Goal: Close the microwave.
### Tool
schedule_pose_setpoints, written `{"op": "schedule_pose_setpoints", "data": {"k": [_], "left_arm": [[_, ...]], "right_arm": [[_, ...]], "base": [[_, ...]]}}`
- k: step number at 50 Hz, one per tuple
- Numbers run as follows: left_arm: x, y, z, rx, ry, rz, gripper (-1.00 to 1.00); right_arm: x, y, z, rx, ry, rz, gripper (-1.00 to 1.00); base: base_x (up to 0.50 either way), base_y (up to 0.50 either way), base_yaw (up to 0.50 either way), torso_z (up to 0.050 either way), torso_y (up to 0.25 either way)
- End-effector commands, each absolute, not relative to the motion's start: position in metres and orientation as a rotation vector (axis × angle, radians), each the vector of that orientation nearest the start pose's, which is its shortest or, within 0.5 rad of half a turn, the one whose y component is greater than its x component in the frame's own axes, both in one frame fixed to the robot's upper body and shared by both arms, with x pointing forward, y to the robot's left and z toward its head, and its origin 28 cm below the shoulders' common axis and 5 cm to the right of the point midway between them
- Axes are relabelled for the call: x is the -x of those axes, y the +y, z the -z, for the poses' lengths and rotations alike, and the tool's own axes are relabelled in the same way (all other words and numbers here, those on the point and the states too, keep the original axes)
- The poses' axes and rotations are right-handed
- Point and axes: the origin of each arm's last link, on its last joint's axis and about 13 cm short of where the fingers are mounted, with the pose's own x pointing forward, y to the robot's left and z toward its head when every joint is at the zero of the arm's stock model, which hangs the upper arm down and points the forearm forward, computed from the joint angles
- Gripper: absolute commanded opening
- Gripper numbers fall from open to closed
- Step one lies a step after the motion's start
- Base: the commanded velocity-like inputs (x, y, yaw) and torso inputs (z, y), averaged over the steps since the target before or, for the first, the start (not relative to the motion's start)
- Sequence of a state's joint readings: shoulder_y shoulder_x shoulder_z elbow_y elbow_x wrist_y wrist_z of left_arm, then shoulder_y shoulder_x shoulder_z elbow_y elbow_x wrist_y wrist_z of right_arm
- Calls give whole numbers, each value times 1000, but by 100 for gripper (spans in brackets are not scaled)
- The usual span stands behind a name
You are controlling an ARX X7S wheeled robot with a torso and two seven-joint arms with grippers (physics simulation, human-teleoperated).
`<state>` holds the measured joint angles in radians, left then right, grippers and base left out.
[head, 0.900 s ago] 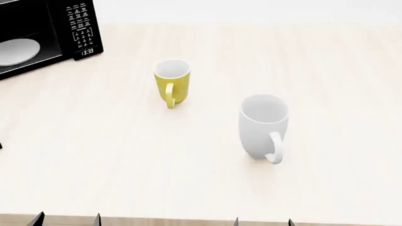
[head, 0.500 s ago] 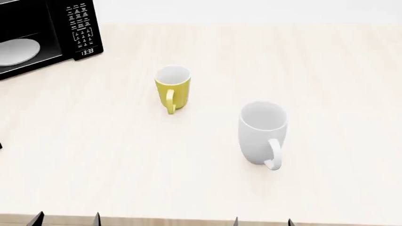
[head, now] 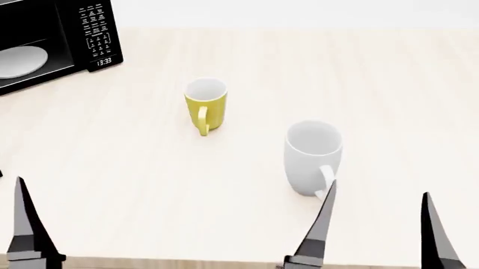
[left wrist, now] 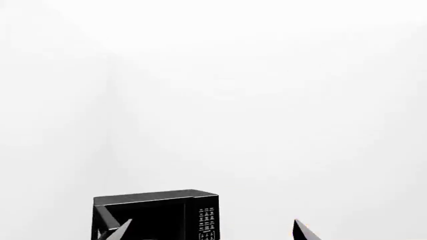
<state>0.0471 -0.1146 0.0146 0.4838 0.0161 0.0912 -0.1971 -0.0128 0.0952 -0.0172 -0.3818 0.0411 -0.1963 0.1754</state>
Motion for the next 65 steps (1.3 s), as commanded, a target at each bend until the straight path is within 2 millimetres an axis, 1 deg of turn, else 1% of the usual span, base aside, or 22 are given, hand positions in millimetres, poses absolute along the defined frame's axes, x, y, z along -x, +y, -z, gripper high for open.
{"op": "schedule_pose_setpoints", "data": {"k": [1,14,15,65], "left_arm": [[-183,224,-138,-93,-671,-181,100],[-185,223,-133,-94,-651,-174,100],[-185,223,-132,-90,-647,-171,100],[-187,223,-129,-88,-635,-174,100]], "right_arm": [[-198,-113,-127,2,-711,155,100],[-198,-112,-124,19,-710,156,100],[-198,-111,-124,38,-711,156,100],[-197,-108,-117,50,-683,126,100]], "base": [[0,0,0,0,0],[0,47,0,0,0],[0,500,0,0,0],[0,500,0,0,0]]}}
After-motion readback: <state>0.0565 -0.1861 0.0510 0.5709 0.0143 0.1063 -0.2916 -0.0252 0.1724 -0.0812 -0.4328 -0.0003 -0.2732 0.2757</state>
